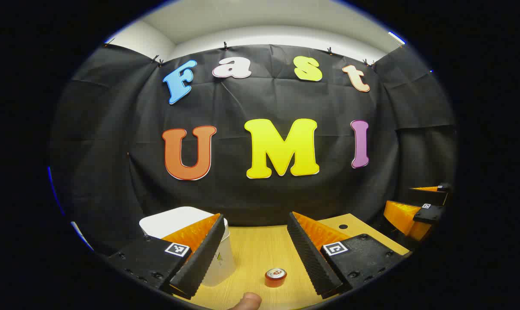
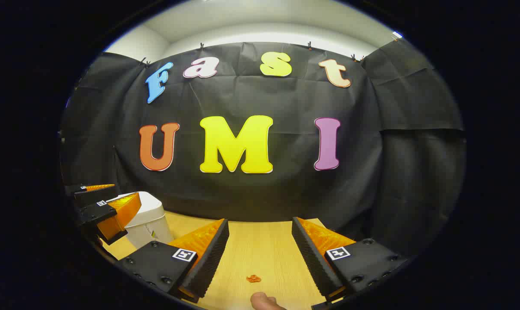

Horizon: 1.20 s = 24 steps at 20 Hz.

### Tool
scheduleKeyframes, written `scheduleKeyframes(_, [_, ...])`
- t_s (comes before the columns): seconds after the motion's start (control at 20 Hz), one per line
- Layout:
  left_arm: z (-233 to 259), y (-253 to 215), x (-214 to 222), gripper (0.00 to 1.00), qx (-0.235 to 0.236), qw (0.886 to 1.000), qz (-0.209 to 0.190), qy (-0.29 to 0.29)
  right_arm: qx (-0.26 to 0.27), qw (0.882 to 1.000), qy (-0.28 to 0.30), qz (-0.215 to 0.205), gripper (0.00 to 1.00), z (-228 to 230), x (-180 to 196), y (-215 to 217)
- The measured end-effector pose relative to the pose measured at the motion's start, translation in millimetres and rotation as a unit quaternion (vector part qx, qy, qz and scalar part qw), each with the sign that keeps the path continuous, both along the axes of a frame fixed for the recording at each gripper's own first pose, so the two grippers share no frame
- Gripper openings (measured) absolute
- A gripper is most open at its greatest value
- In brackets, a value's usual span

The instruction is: Press the lid of the desktop garbage bin to open it, pick up the crumpled paper on the desktop and throw it into the bin, then pick up the pop can on the desktop and drop it into the bin, and finally close the garbage bin lid.

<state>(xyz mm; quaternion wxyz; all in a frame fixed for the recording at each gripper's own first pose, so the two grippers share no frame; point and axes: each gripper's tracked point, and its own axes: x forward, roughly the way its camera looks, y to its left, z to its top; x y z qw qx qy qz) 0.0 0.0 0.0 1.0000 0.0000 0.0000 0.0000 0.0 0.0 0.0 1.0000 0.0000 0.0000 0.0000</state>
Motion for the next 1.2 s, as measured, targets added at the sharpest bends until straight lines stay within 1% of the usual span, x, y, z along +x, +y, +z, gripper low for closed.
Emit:
scheduleKeyframes(0.05, [-1, -2, 0, 1.00, -0.001, 1.000, -0.001, 0.002, -0.001, 1.000, 0.002, 0.003, 0.93, -1, 2, 2])
scheduleKeyframes(0.1, [-1, -3, 1, 0.96, -0.001, 1.000, -0.003, 0.003, -0.003, 1.000, 0.003, 0.010, 0.93, -3, 5, 6])
scheduleKeyframes(0.2, [-3, -2, 1, 0.96, 0.004, 1.000, -0.001, 0.004, -0.010, 1.000, 0.007, 0.017, 0.92, -5, 7, 8])
scheduleKeyframes(0.4, [-6, -3, 5, 0.96, 0.001, 1.000, 0.002, 0.011, -0.007, 1.000, 0.011, 0.027, 0.93, -6, 14, 13])
scheduleKeyframes(1.2, [-16, -5, 9, 0.96, 0.001, 1.000, 0.008, 0.023, -0.012, 0.999, 0.029, 0.037, 0.93, -20, 24, 12])
